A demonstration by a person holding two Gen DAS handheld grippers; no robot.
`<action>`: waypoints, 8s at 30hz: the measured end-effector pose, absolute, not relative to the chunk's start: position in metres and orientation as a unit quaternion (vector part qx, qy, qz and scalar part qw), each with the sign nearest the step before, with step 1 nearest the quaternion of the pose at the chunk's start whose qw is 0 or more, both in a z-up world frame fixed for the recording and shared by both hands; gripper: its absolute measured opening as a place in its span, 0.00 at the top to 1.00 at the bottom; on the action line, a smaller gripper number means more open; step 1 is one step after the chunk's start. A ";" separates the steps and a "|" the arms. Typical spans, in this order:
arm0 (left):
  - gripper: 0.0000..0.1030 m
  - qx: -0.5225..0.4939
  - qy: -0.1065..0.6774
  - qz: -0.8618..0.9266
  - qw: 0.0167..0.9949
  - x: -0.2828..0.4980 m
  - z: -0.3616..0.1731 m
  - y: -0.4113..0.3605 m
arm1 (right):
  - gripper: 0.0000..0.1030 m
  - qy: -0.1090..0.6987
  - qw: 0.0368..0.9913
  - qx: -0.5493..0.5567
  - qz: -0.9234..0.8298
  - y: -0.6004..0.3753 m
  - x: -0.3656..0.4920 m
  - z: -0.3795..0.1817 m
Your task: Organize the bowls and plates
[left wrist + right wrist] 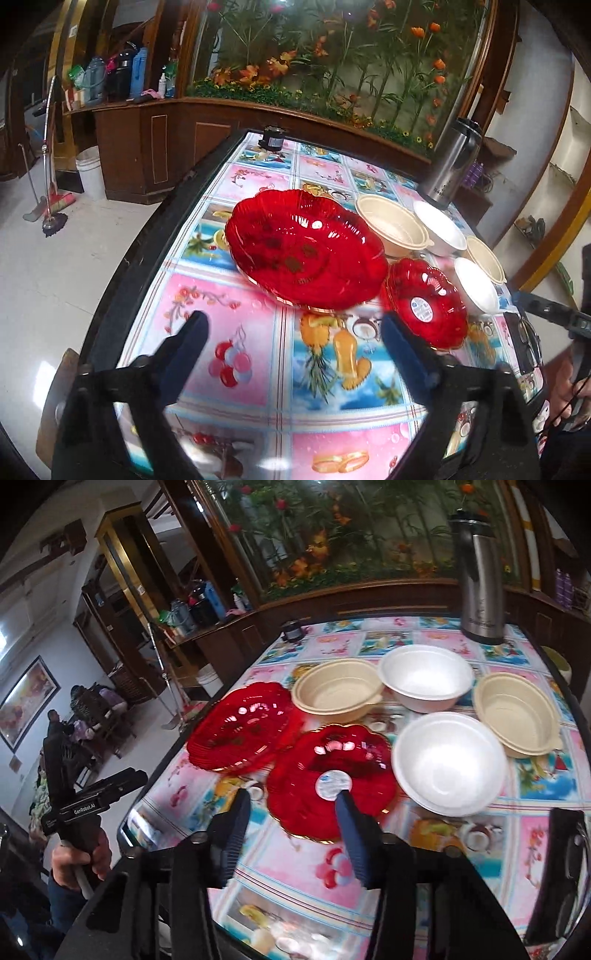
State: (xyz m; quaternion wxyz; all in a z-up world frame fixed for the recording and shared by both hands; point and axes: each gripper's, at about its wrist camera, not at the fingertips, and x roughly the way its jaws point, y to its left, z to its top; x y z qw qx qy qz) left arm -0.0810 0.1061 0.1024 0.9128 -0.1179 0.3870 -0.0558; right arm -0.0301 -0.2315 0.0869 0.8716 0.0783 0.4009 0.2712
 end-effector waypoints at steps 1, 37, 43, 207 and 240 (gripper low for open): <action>0.18 -0.114 0.390 -0.057 0.912 -0.074 0.103 0.108 | 0.59 0.407 0.867 0.082 0.276 -0.229 -0.024 0.088; 0.19 -0.168 0.367 -0.080 0.911 -0.042 0.162 0.172 | 0.58 0.319 0.826 0.196 0.422 -0.125 -0.042 0.281; 0.16 -0.153 0.332 -0.100 0.925 -0.057 0.207 0.172 | 0.55 0.228 0.867 0.140 0.421 -0.116 -0.080 0.343; 0.47 -0.138 0.445 -0.008 0.885 -0.074 0.047 0.130 | 0.69 0.488 0.803 -0.020 0.341 -0.062 0.015 0.001; 0.22 -0.124 0.417 -0.025 0.900 -0.090 0.079 0.107 | 0.40 0.441 0.841 0.096 0.299 -0.179 0.007 0.037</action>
